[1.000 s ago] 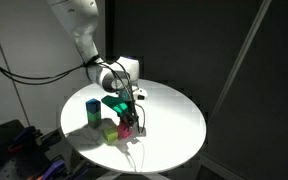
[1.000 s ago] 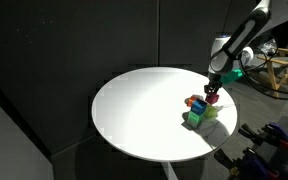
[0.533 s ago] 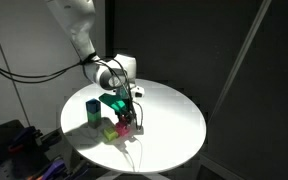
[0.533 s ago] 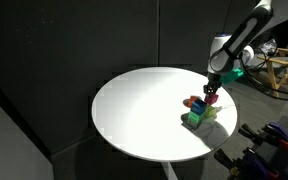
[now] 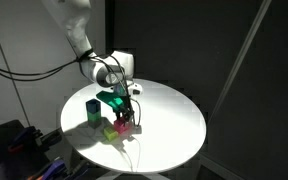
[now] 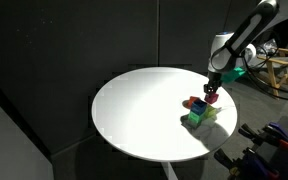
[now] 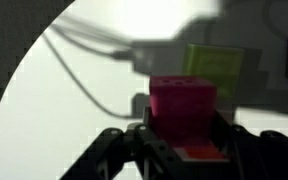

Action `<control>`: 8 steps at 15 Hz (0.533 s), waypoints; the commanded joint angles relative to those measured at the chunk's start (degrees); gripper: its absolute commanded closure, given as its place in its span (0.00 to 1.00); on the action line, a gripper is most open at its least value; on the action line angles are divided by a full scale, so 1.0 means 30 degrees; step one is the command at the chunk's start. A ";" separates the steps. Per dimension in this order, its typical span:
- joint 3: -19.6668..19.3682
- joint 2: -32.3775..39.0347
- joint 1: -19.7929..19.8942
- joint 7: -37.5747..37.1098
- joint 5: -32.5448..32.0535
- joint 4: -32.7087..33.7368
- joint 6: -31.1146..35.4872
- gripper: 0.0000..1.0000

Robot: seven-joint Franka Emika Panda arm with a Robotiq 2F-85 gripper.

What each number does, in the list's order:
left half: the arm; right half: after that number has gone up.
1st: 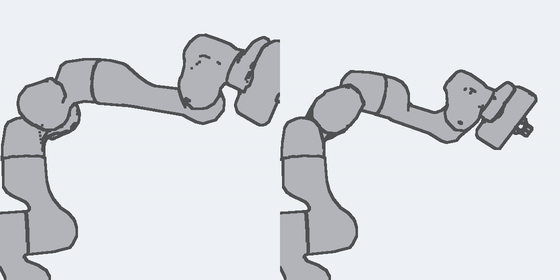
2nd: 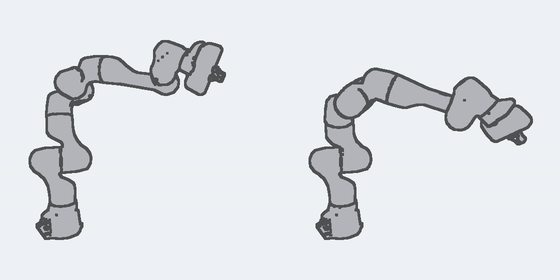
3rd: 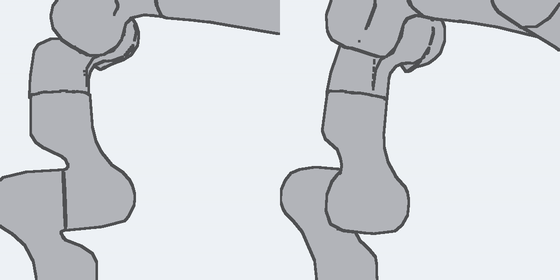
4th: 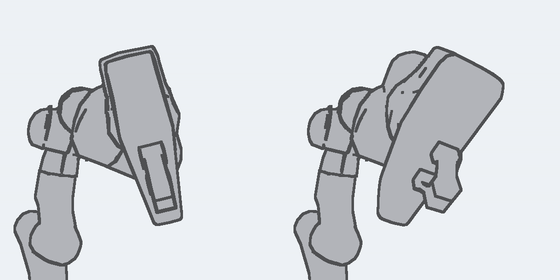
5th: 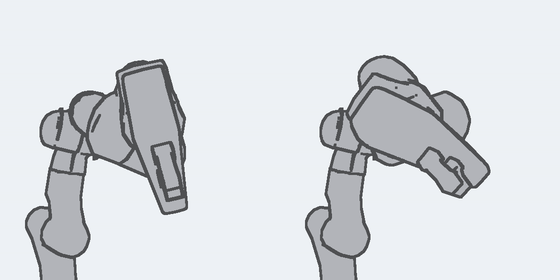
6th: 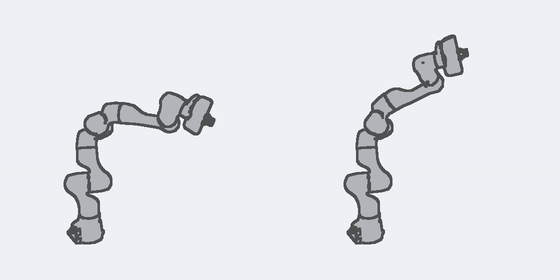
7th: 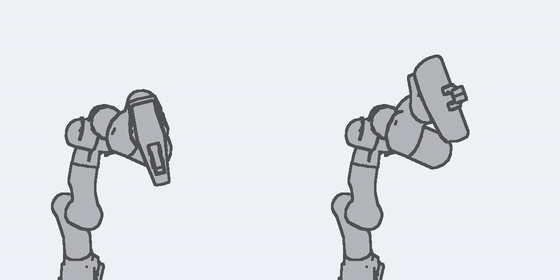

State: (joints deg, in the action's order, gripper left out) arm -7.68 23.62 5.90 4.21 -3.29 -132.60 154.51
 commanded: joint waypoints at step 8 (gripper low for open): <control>-0.0140 -0.1291 -0.0468 -0.0620 -0.0485 -0.1131 -0.0506 0.70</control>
State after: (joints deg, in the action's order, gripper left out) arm -7.68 22.09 5.12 4.12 -3.29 -134.49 154.35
